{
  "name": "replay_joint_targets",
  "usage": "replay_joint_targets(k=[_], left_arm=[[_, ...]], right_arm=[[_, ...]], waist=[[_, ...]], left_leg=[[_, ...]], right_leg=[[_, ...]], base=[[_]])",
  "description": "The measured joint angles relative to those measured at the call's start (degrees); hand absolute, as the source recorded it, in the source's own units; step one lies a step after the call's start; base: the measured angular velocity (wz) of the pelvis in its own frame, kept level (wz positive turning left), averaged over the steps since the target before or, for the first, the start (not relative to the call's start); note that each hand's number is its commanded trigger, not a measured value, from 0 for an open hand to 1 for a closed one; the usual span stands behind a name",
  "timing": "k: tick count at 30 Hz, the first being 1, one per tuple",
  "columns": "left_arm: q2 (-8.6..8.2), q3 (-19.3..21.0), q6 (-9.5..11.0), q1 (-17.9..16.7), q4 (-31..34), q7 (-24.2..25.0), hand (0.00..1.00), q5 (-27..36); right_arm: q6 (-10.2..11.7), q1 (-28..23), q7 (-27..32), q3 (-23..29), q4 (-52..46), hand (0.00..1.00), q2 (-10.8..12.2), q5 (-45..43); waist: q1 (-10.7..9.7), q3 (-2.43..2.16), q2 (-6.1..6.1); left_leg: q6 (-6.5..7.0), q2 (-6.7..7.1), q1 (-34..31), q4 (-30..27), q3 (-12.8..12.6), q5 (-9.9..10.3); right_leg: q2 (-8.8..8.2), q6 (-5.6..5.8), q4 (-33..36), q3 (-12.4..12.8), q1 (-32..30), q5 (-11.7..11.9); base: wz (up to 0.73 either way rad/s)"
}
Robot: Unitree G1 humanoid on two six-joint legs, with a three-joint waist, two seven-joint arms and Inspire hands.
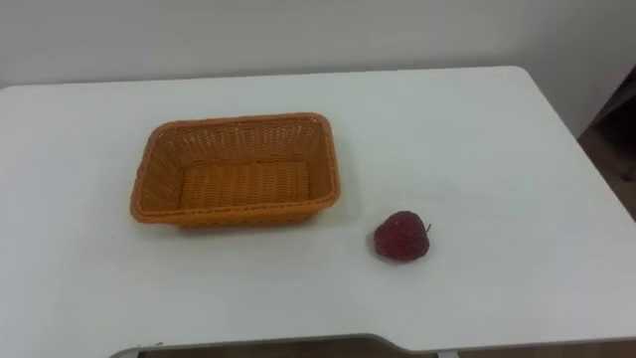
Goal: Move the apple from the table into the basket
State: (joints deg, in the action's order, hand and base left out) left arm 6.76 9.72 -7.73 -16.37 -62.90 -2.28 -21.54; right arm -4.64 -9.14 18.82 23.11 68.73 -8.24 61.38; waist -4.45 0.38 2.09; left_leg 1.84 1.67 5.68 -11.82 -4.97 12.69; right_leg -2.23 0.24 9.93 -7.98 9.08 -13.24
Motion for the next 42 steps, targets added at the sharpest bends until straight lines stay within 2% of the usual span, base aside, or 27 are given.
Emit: replay_joint_targets(k=[2,4,5,7,9,13,16,20,21,22,23,25,26,27,28,30,34,39,42], left_arm=[[0.35,0.66,0.85,0.00,-0.10,-0.07,0.00,1.27],[0.52,1.51,1.92,-0.01,0.15,-0.90,0.00,1.28],[0.55,1.61,2.06,-0.05,0.41,-1.19,0.00,1.20],[0.84,1.87,3.17,-0.22,1.21,-2.29,0.00,1.32],[1.07,2.01,3.80,-0.28,1.58,-2.86,0.00,1.34],[1.14,2.48,5.41,-0.27,0.98,-4.50,0.00,1.61],[1.47,2.29,5.81,-0.34,0.97,-5.06,0.00,1.38],[1.51,1.22,5.86,-1.06,1.02,-5.11,0.00,1.17],[1.84,1.07,5.89,-1.07,1.01,-5.12,0.00,1.17],[2.26,0.58,6.04,-1.06,0.97,-5.13,0.00,1.01],[2.35,0.54,6.14,-1.00,0.97,-5.13,0.00,0.76],[2.48,-0.37,6.78,-0.56,0.90,-5.82,0.00,0.43],[2.48,-0.51,6.86,-0.54,0.88,-5.95,0.00,0.45],[2.51,-1.02,6.85,-0.47,0.94,-6.02,0.00,0.48],[2.51,-1.85,6.85,-0.46,0.99,-6.03,0.00,0.56],[2.50,-3.57,6.84,-0.80,0.98,-6.04,0.00,0.68],[2.17,-4.39,6.81,-0.63,1.01,-5.73,0.00,0.62],[2.27,-4.38,6.91,0.49,2.16,-4.78,0.00,0.62],[2.28,-4.44,7.80,0.73,3.07,-4.81,0.00,0.61]], right_arm=[[0.87,0.16,3.15,3.11,-3.90,0.00,0.00,3.87],[3.24,0.18,7.63,5.45,-11.15,0.00,-0.01,6.51],[4.07,0.19,8.77,5.74,-13.29,0.00,-0.01,6.88],[7.32,0.20,13.24,5.96,-19.87,0.00,-0.08,6.48],[9.29,0.03,17.21,6.02,-25.65,0.00,-0.13,5.56],[12.66,0.24,26.63,6.73,-39.29,0.00,-0.20,-3.99],[12.73,0.14,33.68,3.79,-44.37,0.00,-0.13,-13.14],[12.90,-0.16,39.09,2.57,-50.99,0.00,-0.16,-24.00],[14.24,-0.15,40.09,2.02,-54.41,0.00,-0.44,-29.03],[15.72,-0.11,40.56,1.01,-56.91,0.00,-1.18,-33.73],[16.32,-0.09,40.69,0.48,-57.84,0.00,-1.56,-36.62],[17.92,-0.07,41.91,-1.67,-61.04,0.00,-2.35,-48.77],[18.18,-0.09,41.95,-2.29,-61.64,0.00,-2.55,-51.10],[18.36,-0.12,41.77,-3.13,-63.15,0.00,-2.71,-54.54],[18.36,-0.04,41.68,-4.10,-64.81,0.00,-2.74,-57.40],[18.49,0.20,40.85,-6.32,-66.96,0.00,-2.78,-60.84],[18.50,0.88,36.35,-10.31,-68.01,0.00,-2.98,-66.98],[18.49,1.45,30.56,-16.08,-67.86,0.00,-3.22,-67.81],[18.47,1.00,26.78,-18.68,-67.56,0.00,-3.22,-68.09]], waist=[[-0.10,-0.08,0.23],[0.00,-0.10,0.10],[-0.01,-0.11,0.12],[-0.14,-0.07,0.03],[-0.13,-0.17,-0.01],[0.16,-0.52,-0.72],[0.30,-0.44,-0.61],[0.34,-0.43,-0.57],[0.37,-0.40,-0.37],[0.57,-0.40,-0.17],[0.93,-0.44,-0.01],[2.23,-0.34,0.47],[2.59,-0.30,0.48],[3.25,-0.37,0.60],[3.63,-0.74,0.37],[4.16,-0.38,0.58],[5.11,-0.36,0.77],[5.67,-0.20,0.45],[5.80,-0.13,0.24]], left_leg=[[0.00,-0.06,-0.03,0.00,-0.56,0.00],[0.01,-0.06,-0.28,-0.05,-1.07,0.01],[0.02,-0.05,-0.45,-0.09,-1.09,0.01],[0.10,-0.05,-1.35,-0.60,-1.06,0.05],[0.11,-0.06,-1.79,-0.65,-0.98,0.06],[0.12,-0.04,-2.49,-0.87,-1.06,0.05],[0.11,-0.15,-3.19,-0.91,-1.00,0.02],[0.21,-0.01,-3.38,-0.89,-1.03,-0.03],[0.24,-0.03,-3.44,-0.89,-1.03,-0.05],[0.24,-0.06,-3.45,-0.90,-1.00,-0.05],[0.24,-0.07,-3.41,-0.88,-1.01,-0.05],[0.23,-0.12,-3.36,-0.89,-1.01,-0.05],[0.23,-0.13,-3.40,-0.92,-1.02,-0.05],[0.23,-0.13,-3.63,-0.96,-1.01,-0.04],[0.23,-0.13,-4.16,-0.96,-1.00,-0.05],[0.23,-0.14,-4.23,-0.89,-1.00,-0.05],[0.22,-0.18,-4.25,-0.89,-0.91,-0.05],[0.21,-0.22,-4.01,-0.77,-0.92,-0.06],[0.21,-0.30,-3.94,-0.73,-0.88,-0.06]], right_leg=[[0.01,0.02,0.29,0.48,-0.20,-0.01],[-0.02,0.11,0.69,1.05,-0.83,-0.07],[-0.02,0.12,0.72,1.16,-1.00,-0.08],[0.00,0.13,0.75,1.32,-1.52,-0.07],[0.01,0.13,0.77,1.32,-1.92,-0.07],[0.01,0.16,1.29,1.32,-2.79,-0.05],[0.12,0.15,1.87,1.37,-3.56,-0.05],[-0.09,0.17,2.00,1.35,-4.31,-0.06],[-0.07,0.17,1.80,1.32,-4.28,-0.05],[-0.02,0.17,1.69,1.28,-4.17,-0.05],[0.00,0.17,1.67,1.33,-4.15,-0.05],[0.06,0.15,1.69,1.38,-4.18,-0.04],[0.07,0.14,1.71,1.40,-4.25,-0.03],[0.06,0.14,1.75,1.36,-4.47,-0.03],[0.06,0.14,1.87,1.36,-5.03,-0.03],[0.08,0.14,1.87,1.36,-5.08,-0.01],[0.10,0.12,1.72,1.22,-5.03,0.00],[0.09,0.06,1.44,1.28,-4.78,0.05],[0.13,0.03,0.54,0.82,-4.21,0.53]], base=[[-0.13],[-0.12],[0.00],[0.02],[0.02],[0.00],[0.00],[0.00],[0.00],[0.00],[0.00],[0.00],[0.00],[0.00],[0.00],[0.00],[0.02],[0.00],[0.00]])
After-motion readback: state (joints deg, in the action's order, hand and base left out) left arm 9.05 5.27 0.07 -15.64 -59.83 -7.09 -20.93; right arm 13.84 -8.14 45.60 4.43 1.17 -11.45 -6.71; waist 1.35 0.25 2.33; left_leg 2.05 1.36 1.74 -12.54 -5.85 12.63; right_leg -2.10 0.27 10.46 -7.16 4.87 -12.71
